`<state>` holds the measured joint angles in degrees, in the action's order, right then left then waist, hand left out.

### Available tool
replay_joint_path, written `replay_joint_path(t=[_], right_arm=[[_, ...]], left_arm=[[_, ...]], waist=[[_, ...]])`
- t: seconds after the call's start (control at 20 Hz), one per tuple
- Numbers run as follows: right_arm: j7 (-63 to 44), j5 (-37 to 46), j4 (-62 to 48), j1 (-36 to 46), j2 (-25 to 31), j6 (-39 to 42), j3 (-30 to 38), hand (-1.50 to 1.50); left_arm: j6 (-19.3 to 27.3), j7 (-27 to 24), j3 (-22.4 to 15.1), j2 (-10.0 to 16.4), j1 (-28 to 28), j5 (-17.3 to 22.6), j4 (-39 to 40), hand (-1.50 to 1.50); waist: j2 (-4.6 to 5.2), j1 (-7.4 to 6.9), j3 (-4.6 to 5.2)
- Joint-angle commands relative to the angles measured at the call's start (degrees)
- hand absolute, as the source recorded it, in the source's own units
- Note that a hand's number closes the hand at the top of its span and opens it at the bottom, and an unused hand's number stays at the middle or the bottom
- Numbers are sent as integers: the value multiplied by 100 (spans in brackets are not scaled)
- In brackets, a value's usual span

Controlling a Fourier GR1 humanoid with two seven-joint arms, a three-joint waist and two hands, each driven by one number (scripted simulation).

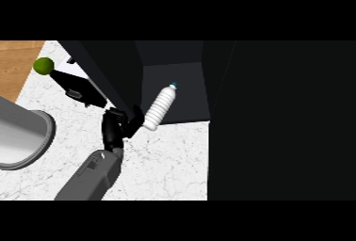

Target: Pick up the bottled water, place it into the cabinet and close the cabinet

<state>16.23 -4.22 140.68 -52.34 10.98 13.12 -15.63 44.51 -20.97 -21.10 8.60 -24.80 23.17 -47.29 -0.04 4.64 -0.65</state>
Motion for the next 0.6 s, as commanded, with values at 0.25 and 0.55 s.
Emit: replay_joint_path(t=[0.25,0.55], right_arm=[[-88,-222,85,93,56,121,54,-150],[-48,-273,-5,132,83,237,34,-150]], left_arm=[[385,363,-132,189,-1665,-450,580,-150],[654,471,-343,132,-1686,-552,507,-150]], waist=[[174,384,68],[166,480,64]])
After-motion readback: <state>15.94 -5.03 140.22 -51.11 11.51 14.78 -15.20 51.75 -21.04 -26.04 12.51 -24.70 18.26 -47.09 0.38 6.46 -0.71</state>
